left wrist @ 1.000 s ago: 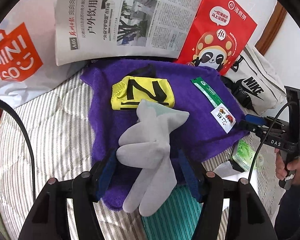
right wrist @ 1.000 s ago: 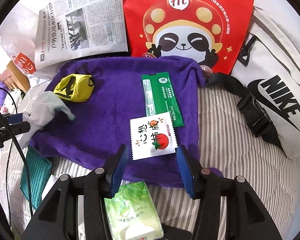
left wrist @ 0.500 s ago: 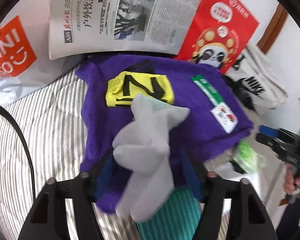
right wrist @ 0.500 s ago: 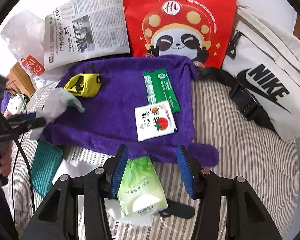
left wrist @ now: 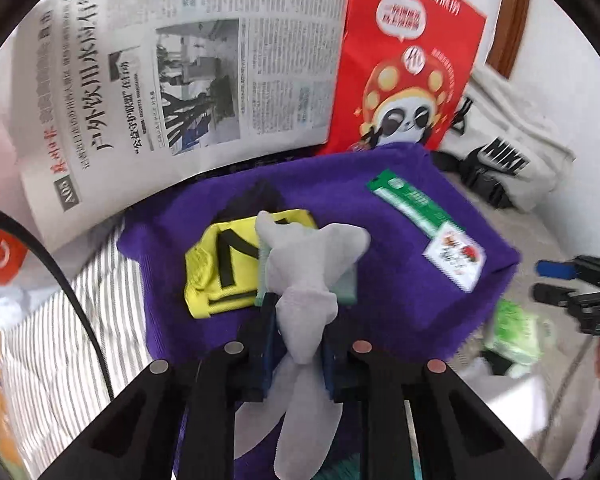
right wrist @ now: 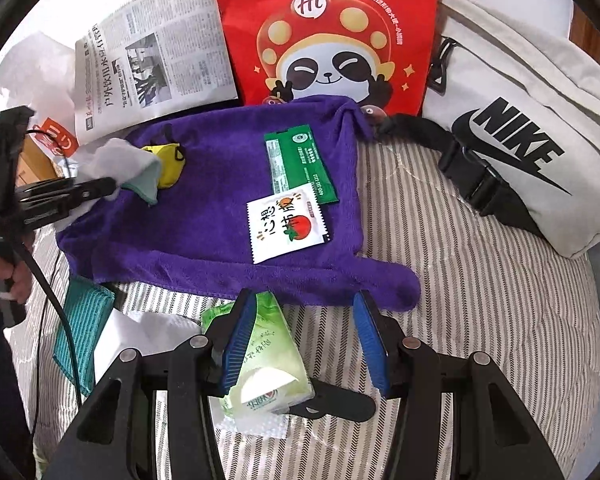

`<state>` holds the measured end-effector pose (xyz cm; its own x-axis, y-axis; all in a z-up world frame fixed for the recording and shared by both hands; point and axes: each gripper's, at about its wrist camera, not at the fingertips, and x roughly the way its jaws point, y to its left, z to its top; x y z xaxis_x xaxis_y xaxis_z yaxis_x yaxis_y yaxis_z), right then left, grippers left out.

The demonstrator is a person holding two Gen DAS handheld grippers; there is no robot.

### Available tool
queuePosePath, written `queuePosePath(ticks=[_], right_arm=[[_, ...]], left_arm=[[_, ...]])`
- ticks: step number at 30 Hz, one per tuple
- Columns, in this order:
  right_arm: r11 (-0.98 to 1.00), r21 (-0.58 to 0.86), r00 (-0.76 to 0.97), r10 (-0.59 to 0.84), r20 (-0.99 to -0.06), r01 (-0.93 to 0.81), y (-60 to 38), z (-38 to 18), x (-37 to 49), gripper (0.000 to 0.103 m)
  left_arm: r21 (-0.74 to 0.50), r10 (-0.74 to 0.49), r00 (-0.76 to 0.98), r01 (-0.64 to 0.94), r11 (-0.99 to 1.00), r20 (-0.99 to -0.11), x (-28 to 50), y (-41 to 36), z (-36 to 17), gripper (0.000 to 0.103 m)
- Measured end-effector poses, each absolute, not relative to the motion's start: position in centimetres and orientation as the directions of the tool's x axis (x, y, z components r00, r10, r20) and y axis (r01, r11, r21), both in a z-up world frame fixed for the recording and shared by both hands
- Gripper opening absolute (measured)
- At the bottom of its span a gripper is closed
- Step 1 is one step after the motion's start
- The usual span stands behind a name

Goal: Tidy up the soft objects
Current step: 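Reach the right tool to the tissue pack while the left tool holds the glove, then release the white glove onto the towel with the left tool while the right tool moves to the white sponge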

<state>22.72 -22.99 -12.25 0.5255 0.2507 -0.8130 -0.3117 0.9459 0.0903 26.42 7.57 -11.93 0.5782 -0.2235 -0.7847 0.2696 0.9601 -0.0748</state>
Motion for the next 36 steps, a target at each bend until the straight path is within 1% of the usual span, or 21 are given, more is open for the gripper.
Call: queuePosePath(ticks=[3,6,8,9,10,11,12,14,16,21,23,25,27,29,31,36], right_arm=[[0.944,0.092,0.520,0.255,-0.816,-0.317,-22.7,-12.4,22.8,0.050],[0.942,0.075,0.514,0.244,-0.822,-0.327,-22.4,-12.6,22.7,0.050],[0.940,0.071,0.516,0.245,-0.821,-0.333,-22.3,-12.6,22.6,0.050],[0.940,0.074,0.516,0.247,-0.820,-0.333,-22.3,-12.6,22.5,0.050],[0.939,0.077,0.517,0.251,-0.819,-0.334,-22.3,-12.6,22.5,0.050],[0.939,0.084,0.516,0.257,-0.817,-0.334,-22.2,-12.6,22.5,0.050],[0.938,0.089,0.516,0.262,-0.815,-0.336,-22.2,-12.6,22.4,0.050],[0.936,0.093,0.518,0.269,-0.812,-0.340,-22.1,-12.5,22.1,0.050],[0.933,0.099,0.519,0.277,-0.809,-0.345,-22.0,-12.4,21.7,0.051],[0.927,0.122,0.518,0.304,-0.799,-0.356,-22.0,-12.1,20.0,0.052],[0.923,0.134,0.516,0.317,-0.796,-0.360,-21.8,-11.9,19.1,0.055],[0.915,0.147,0.512,0.337,-0.790,-0.375,-21.4,-11.7,18.2,0.061],[0.899,0.153,0.506,0.363,-0.782,-0.409,-20.5,-11.5,17.0,0.069],[0.882,0.144,0.502,0.382,-0.776,-0.449,-19.4,-11.2,15.9,0.073],[0.858,0.124,0.498,0.401,-0.769,-0.498,-18.1,-11.1,14.7,0.083],[0.811,0.028,0.511,0.394,-0.764,-0.584,-14.9,-12.0,13.0,0.086]], left_arm=[[-0.049,-0.193,0.549,0.265,0.963,-0.813,27.3,7.7,-13.7,0.019],[-0.025,-0.166,0.536,0.259,0.966,-0.828,26.8,7.7,-14.4,0.022],[-0.006,-0.141,0.531,0.248,0.969,-0.835,26.3,7.8,-14.5,0.039],[-0.006,-0.140,0.529,0.247,0.969,-0.837,26.0,7.9,-14.5,0.044],[-0.011,-0.143,0.527,0.246,0.969,-0.838,25.7,8.1,-14.5,0.053],[-0.014,-0.139,0.531,0.234,0.972,-0.836,25.3,8.3,-14.3,0.058],[-0.025,-0.142,0.536,0.219,0.975,-0.832,24.9,8.7,-14.1,0.060],[-0.084,-0.180,0.531,0.199,0.976,-0.828,24.2,9.5,-13.5,0.068],[-0.118,-0.197,0.533,0.178,0.977,-0.823,23.6,10.2,-13.1,0.069],[-0.143,-0.194,0.558,0.133,0.981,-0.807,20.6,11.3,-11.3,0.069],[-0.139,-0.186,0.570,0.125,0.982,-0.800,19.0,11.3,-10.9,0.069],[-0.142,-0.186,0.578,0.120,0.983,-0.795,17.4,11.3,-10.6,0.070],[-0.162,-0.200,0.583,0.116,0.980,-0.788,15.9,11.3,-10.6,0.071],[-0.183,-0.215,0.580,0.113,0.977,-0.786,14.5,11.5,-10.9,0.072],[-0.189,-0.219,0.581,0.113,0.975,-0.784,13.4,11.5,-11.1,0.072],[-0.194,-0.222,0.579,0.111,0.975,-0.784,11.2,11.8,-12.2,0.072]])
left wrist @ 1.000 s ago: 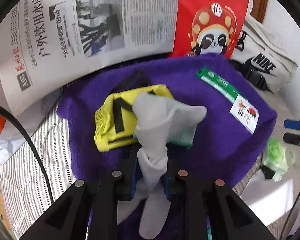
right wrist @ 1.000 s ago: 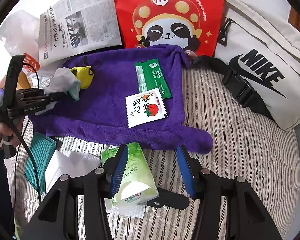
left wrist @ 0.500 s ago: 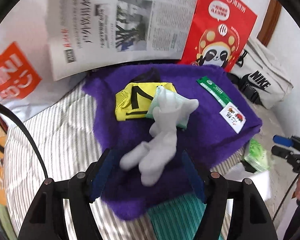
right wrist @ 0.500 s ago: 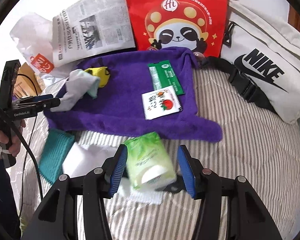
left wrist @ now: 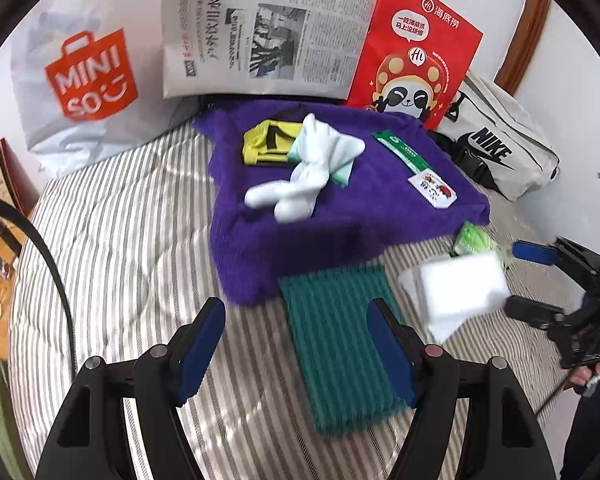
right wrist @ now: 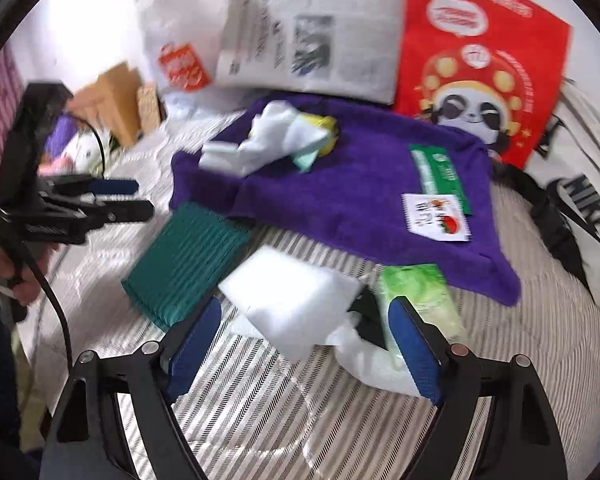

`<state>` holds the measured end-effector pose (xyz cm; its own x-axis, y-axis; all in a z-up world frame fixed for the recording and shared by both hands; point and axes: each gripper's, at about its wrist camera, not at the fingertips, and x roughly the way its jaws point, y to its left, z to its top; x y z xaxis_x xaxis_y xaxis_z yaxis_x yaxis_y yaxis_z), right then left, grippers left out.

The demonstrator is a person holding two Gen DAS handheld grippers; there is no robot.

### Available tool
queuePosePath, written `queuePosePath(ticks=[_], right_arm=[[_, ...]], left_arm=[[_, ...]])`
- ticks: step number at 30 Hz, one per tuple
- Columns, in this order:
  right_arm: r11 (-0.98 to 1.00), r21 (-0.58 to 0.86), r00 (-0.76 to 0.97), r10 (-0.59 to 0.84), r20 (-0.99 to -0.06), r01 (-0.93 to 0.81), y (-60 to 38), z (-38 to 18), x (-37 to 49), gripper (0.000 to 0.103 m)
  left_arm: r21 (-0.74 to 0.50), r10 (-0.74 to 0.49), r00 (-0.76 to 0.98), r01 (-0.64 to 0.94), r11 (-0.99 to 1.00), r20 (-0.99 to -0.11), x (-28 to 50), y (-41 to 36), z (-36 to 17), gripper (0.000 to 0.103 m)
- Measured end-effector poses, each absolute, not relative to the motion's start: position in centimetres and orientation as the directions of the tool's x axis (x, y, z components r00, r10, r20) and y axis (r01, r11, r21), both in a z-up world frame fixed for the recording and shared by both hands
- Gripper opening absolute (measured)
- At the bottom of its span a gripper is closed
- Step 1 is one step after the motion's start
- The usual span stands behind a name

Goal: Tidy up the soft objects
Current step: 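Grasp the white sponge block with the right tool while the left tool reaches the teal scrub pad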

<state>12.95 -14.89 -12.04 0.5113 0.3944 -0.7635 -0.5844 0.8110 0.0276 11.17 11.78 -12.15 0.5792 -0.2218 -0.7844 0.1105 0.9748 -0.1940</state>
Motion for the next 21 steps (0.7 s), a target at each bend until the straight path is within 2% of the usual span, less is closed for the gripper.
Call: queuePosePath(ticks=[6,11,15,21], right_arm=[[0.786,-0.099,0.517,0.300,-0.802,-0.610,-12.5,-15.0,14.0,0.086],[0.755,-0.123,0.529,0.324,-0.784,-0.645,-10.9,-15.5,14.3,0.085],[0.735,-0.111,0.532,0.369,-0.762,-0.669,-10.3,-15.3,14.0,0.066],[0.729,0.004,0.471,0.446,-0.762,-0.684,-11.0,-15.3,13.8,0.063]], left_arm=[[-0.228,-0.234,0.562,0.083,0.970,-0.793,9.7,12.6,-13.8,0.072],[-0.265,-0.248,0.558,0.052,0.963,-0.792,9.0,13.2,-14.7,0.072],[-0.277,-0.244,0.549,0.023,0.960,-0.799,8.6,13.7,-15.1,0.072],[-0.284,-0.247,0.536,0.013,0.959,-0.808,8.5,13.3,-15.4,0.072]])
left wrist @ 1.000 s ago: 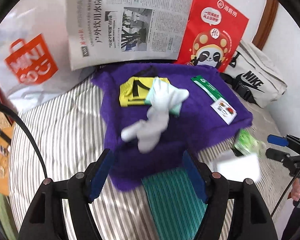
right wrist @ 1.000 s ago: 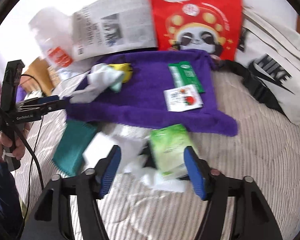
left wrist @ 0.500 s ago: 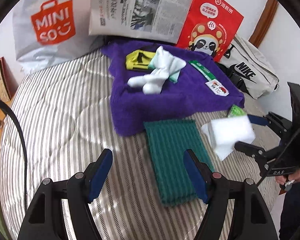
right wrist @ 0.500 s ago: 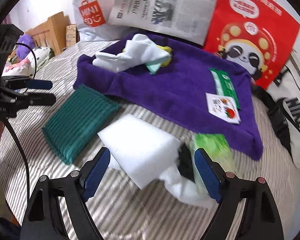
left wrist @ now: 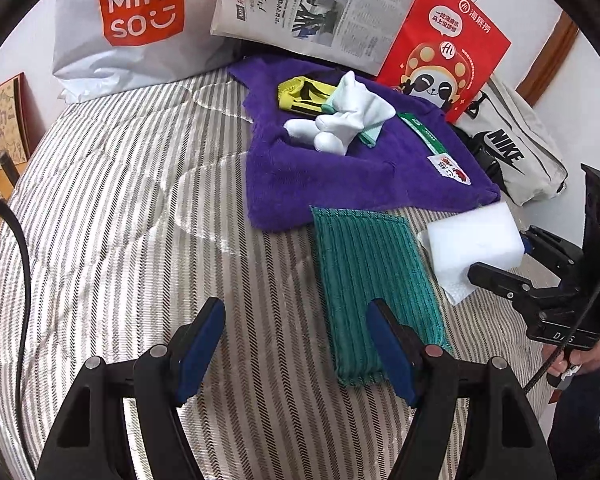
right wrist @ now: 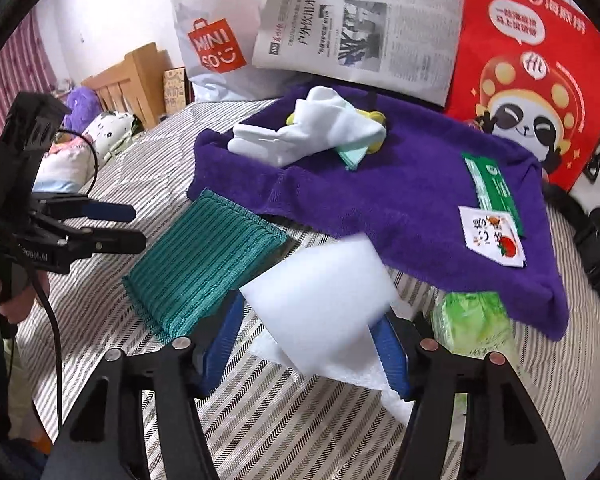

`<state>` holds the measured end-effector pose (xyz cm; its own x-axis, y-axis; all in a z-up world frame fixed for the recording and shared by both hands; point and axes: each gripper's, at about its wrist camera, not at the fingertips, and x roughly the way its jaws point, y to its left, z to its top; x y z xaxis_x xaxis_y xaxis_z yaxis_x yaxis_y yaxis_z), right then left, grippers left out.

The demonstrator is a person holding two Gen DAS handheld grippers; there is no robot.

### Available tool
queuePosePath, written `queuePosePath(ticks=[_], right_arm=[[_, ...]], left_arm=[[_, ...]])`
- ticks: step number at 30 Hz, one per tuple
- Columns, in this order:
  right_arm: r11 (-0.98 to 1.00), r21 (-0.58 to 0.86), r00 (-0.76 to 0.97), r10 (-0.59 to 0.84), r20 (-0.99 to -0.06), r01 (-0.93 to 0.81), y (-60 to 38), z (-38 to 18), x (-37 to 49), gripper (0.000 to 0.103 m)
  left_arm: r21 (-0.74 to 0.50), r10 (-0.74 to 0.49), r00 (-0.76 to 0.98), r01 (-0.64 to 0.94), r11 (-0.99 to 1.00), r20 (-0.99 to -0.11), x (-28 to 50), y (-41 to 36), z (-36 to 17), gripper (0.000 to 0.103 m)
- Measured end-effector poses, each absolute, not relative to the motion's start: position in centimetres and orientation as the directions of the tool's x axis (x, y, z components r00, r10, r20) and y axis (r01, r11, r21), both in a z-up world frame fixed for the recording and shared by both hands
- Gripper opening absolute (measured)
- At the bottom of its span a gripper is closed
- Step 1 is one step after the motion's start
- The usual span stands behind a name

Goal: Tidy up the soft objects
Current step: 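Grasp the white sponge block with the right tool while the left tool reaches the teal scrub pad, then grasp the teal scrub pad with the left tool while the right tool lifts the sponge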

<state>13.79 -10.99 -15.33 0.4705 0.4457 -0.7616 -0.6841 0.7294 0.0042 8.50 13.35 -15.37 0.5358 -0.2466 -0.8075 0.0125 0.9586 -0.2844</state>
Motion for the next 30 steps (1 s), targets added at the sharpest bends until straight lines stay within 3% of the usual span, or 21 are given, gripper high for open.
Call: queuePosePath(ticks=[12,14,15,16,30], right_arm=[[0.764,0.222,0.378,0.522,-0.765,-0.605,-10.9,-15.7,15.8,0.063],[0.770,0.264,0.361,0.534,-0.765,-0.580,-10.8,-15.9,16.3,0.057],[0.773,0.277,0.354,0.536,-0.766,-0.570,-10.7,-16.0,16.4,0.047],[0.775,0.290,0.347,0.538,-0.768,-0.561,-10.7,-16.1,16.6,0.047],[0.801,0.292,0.438,0.546,-0.715,-0.522,-13.3,-12.7,15.2,0.046]], left_arm=[[-0.279,-0.246,0.521,0.016,0.960,-0.817,8.4,12.6,-16.1,0.072],[-0.277,-0.243,0.520,0.013,0.961,-0.819,8.3,12.7,-16.2,0.072],[-0.278,-0.243,0.520,0.011,0.960,-0.819,8.3,12.7,-16.2,0.072],[-0.281,-0.246,0.521,0.011,0.960,-0.817,8.2,12.8,-16.2,0.072],[-0.307,-0.269,0.530,0.016,0.952,-0.804,7.6,12.5,-15.8,0.072]])
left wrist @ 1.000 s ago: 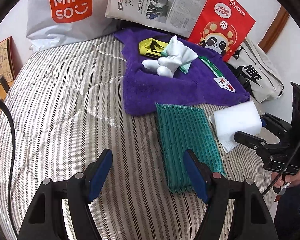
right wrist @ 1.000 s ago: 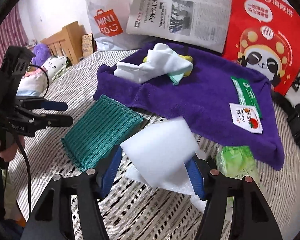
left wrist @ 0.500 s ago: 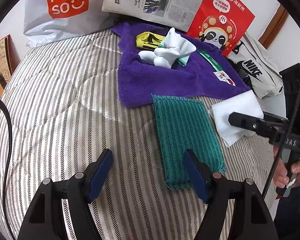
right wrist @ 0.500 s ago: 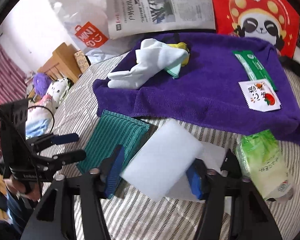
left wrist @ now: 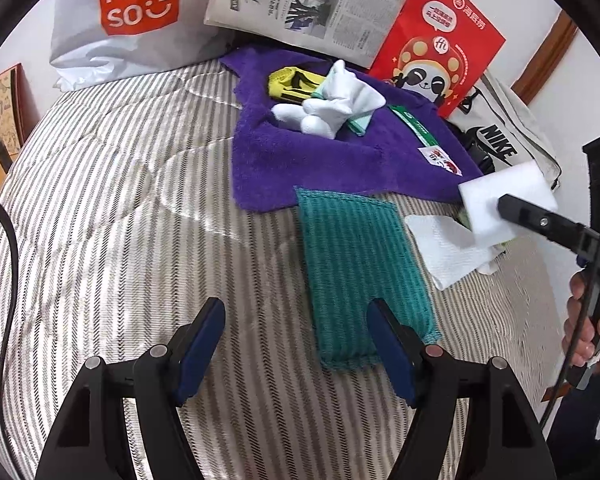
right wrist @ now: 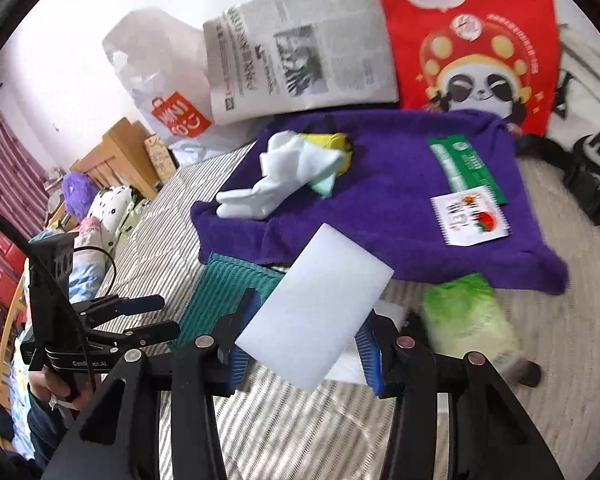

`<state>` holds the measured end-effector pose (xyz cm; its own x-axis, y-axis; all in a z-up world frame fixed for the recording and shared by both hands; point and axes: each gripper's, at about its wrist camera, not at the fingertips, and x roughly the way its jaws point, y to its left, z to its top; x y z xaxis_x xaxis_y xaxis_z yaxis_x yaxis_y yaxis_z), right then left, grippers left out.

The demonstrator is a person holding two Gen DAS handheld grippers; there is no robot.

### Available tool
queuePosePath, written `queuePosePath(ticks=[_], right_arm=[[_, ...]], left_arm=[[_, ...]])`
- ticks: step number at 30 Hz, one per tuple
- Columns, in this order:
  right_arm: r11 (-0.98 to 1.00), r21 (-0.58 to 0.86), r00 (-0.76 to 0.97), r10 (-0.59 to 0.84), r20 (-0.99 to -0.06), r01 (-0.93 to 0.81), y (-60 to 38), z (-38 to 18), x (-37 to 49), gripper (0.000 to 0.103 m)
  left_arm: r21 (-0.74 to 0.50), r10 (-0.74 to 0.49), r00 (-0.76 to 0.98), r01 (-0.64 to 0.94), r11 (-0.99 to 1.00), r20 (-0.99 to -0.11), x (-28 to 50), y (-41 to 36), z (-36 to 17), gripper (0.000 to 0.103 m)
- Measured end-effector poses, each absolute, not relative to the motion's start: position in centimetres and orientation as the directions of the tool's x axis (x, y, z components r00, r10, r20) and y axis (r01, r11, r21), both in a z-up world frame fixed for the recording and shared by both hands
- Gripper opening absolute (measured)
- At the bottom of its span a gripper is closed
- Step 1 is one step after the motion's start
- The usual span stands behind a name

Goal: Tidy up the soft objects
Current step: 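Grasp the teal scrub pad with the left tool while the right tool lifts the sponge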

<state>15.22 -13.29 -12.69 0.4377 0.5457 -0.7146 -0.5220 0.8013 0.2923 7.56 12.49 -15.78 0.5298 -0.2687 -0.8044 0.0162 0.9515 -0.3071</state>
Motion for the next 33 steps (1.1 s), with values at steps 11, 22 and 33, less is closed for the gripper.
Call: queuePosePath(ticks=[11,22,33], right_arm=[[0.873,0.254,0.549,0.463,-0.696,-0.416,-21.2,-11.7,13.0,0.047],[0.883,0.322,0.564,0.467,-0.681,-0.342,-26.9,-13.4,12.5,0.048],[0.881,0.348,0.575,0.472,-0.668,-0.319,-28.4,-14.1,11.9,0.048]], left_arm=[[-0.202,-0.186,0.515,0.026,0.979,-0.837,10.7,6.8,-16.3,0.086],[0.002,0.013,0.497,-0.021,1.000,-0.868,13.0,2.6,-17.6,0.099],[-0.005,0.017,0.537,-0.040,0.999,-0.844,12.4,2.9,-18.0,0.103]])
